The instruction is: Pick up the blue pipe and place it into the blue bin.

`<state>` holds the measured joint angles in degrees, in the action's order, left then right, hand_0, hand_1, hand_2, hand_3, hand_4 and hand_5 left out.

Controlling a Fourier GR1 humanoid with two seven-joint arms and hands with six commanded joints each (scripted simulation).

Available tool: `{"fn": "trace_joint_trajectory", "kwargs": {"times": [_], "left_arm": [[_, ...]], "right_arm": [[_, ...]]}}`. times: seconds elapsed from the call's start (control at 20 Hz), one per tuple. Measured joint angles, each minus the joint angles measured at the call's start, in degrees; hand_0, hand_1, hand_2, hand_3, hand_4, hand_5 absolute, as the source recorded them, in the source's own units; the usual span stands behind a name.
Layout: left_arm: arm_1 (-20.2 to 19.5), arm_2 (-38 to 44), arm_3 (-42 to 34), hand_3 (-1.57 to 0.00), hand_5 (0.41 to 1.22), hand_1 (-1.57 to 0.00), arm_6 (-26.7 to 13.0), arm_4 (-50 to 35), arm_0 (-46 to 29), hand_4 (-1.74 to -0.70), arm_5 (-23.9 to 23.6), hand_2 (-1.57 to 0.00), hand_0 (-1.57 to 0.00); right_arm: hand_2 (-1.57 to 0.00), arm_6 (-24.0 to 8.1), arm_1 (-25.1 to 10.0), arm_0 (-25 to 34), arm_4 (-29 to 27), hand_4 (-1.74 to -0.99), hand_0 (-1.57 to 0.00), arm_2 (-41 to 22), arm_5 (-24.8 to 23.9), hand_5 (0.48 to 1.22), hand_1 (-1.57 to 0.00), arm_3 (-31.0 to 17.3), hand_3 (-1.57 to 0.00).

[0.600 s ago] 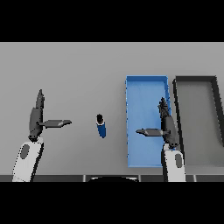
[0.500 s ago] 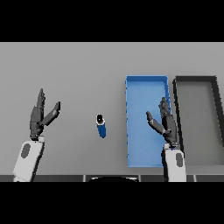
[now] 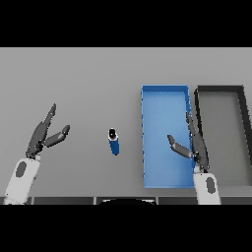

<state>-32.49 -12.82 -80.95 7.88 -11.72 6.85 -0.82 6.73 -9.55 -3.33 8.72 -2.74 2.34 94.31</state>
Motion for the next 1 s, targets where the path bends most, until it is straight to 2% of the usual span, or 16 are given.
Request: {"fn": "trace_joint_trajectory", "kwargs": {"times": [0.15,0.25,0.4,0.5,0.7,0.85,0.9,1.0], "left_arm": [[-0.36,-1.09,-1.45,0.0,0.584,0.0,1.81,-1.0,-0.9,-0.98,3.14,0.0,0.0],[-2.46,-2.18,-4.52,0.0,0.561,0.0,1.82,-1.63,-2.79,-1.01,5.88,0.0,0.0],[-3.74,-5.52,-8.26,0.0,0.522,0.0,-0.05,-1.44,-4.06,-1.07,9.83,0.0,0.0],[-2.75,-8.31,-9.51,0.0,0.497,0.0,-2.24,-1.04,-4.35,-1.11,11.71,0.0,0.0],[-0.1,-13.19,-10.92,0.0,0.455,0.0,-5.22,2.82,-4.23,-1.14,11.8,0.0,0.0],[3.34,-15.66,-9.64,0.0,0.451,0.0,-6.0,4.65,-2.96,-1.15,11.51,0.0,0.0],[4.37,-15.82,-9.0,0.0,0.452,0.0,-5.76,4.85,-2.18,-1.15,11.25,0.0,0.0],[6.86,-16.76,-7.22,0.0,0.459,0.0,-5.27,6.03,-1.14,-1.15,10.53,0.0,0.0]], "right_arm": [[0.0,-0.63,-0.37,0.46,-0.46,-1.192,0.0,0.15,0.53,0.621,0.0,-0.09,0.0],[0.0,0.83,-0.6,-0.31,0.11,-1.18,0.0,-0.23,0.61,0.617,0.0,0.29,0.0],[0.0,-0.57,-0.68,1.18,-0.34,-1.174,0.0,0.01,0.82,0.616,0.0,-0.41,0.0],[0.0,-0.39,-0.6,0.65,0.01,-1.164,0.0,-0.35,0.82,0.617,0.0,0.16,0.0],[0.0,-1.46,-0.63,0.34,-0.37,-1.195,0.0,-0.12,0.94,0.617,0.0,0.41,0.0],[0.0,-1.22,-0.13,0.25,-0.17,-1.213,0.0,-0.27,0.82,0.625,0.0,-0.39,0.0],[0.0,0.03,0.26,-0.14,-0.06,-1.218,0.0,-0.58,0.85,0.627,0.0,-0.27,0.0],[0.0,-1.01,0.01,0.14,-0.39,-1.214,0.0,-0.13,0.87,0.624,0.0,-0.55,0.0]]}}
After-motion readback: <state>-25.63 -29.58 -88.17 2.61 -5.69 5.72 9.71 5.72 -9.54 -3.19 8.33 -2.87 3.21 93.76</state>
